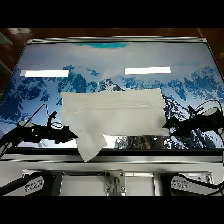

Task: Fold the shirts.

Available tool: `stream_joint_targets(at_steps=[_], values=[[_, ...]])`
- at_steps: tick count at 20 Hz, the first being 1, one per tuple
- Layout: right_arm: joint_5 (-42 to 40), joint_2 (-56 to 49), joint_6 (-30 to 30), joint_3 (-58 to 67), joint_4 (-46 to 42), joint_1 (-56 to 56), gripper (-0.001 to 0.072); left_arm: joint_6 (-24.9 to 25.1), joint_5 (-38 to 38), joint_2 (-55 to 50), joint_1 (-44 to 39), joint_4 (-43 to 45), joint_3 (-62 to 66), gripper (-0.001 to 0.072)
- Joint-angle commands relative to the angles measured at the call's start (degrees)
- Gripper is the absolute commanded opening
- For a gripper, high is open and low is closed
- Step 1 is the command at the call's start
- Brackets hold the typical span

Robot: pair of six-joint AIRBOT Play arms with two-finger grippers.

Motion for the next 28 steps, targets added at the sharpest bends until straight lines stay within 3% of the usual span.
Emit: stream_joint_targets(at_steps=[1,2,4,5,6,10,14,22,25,28], values=[[-5.2,-2.0,1.6,-0.5,1.3,2.8,0.0669,0.1,0.0,0.1,0.1,0.0,2.5,0.0050],[-6.1,-2.2,2.3,-0.5,1.6,3.5,0.0647,0.1,-0.1,0.1,0.4,-0.1,3.7,0.0050],[-6.8,-2.2,2.5,-0.5,2.9,4.9,0.0357,-0.1,-0.2,0.1,0.5,0.0,6.1,0.0050],[-6.6,-2.1,2.0,-0.5,3.9,5.4,0.0146,-0.1,-0.6,0.1,0.5,0.0,7.5,0.0050],[-5.9,-1.7,0.7,-0.3,4.7,5.6,0.0068,-0.1,-1.5,0.1,0.5,0.0,8.8,0.0050],[-2.3,5.4,-7.6,2.9,5.7,5.7,0.0063,1.4,-6.2,1.7,0.8,0.0,17.6,0.0049],[-10.4,11.1,-4.9,4.9,5.9,8.9,0.0062,-1.4,-6.5,2.6,1.0,0.8,26.8,0.0049],[-23.8,-0.7,-1.7,18.1,5.5,17.3,0.0062,-3.3,-3.2,-7.3,1.3,2.1,35.8,0.0049],[-24.0,-6.5,4.9,24.7,0.6,17.3,0.0062,-3.2,-1.9,-13.0,3.7,1.7,39.4,0.0049],[-23.7,-11.4,5.2,27.4,0.0,17.3,0.0062,-3.6,-1.7,-19.2,5.7,-1.4,41.3,0.0049]])
